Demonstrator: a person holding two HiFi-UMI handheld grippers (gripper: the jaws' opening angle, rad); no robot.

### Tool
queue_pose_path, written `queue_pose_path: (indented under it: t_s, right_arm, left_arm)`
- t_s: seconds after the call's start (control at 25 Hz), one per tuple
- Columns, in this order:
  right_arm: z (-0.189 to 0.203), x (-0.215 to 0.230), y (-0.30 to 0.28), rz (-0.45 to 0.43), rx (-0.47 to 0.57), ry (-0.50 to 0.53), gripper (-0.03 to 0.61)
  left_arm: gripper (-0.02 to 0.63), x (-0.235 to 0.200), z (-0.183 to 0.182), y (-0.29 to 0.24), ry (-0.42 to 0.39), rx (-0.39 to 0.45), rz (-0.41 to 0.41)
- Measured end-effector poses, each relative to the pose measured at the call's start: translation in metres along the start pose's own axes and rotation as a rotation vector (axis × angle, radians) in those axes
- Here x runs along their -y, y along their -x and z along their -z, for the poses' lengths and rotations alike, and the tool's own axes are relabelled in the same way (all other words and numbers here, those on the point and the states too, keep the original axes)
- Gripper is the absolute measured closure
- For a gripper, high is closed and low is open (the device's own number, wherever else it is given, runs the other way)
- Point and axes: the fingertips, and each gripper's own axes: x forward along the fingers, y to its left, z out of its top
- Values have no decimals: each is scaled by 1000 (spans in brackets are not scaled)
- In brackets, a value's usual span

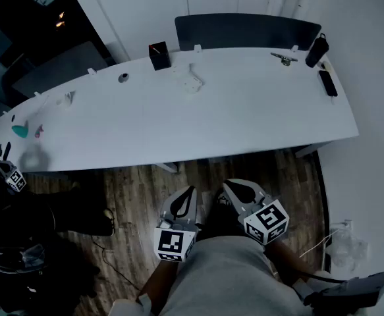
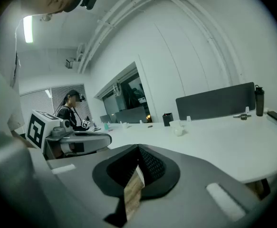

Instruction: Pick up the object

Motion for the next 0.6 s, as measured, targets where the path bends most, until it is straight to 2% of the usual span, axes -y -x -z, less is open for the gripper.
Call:
queue_pose_path:
  t_s: [0.16,0.32,0.6]
  right_arm:
    - [-22,41,-12,1,-19,43,577]
    - [-37,82,-24,-24,-28,31,577]
    - [-29,124,-39,-36,-44,-29,577]
  left_arm:
    - [612,3,-21,-41,-61,-20,7]
    - [612,1,-29,-78,-26,-45,-18]
    - [612,-14,-24,-113,-19,-123,-54]
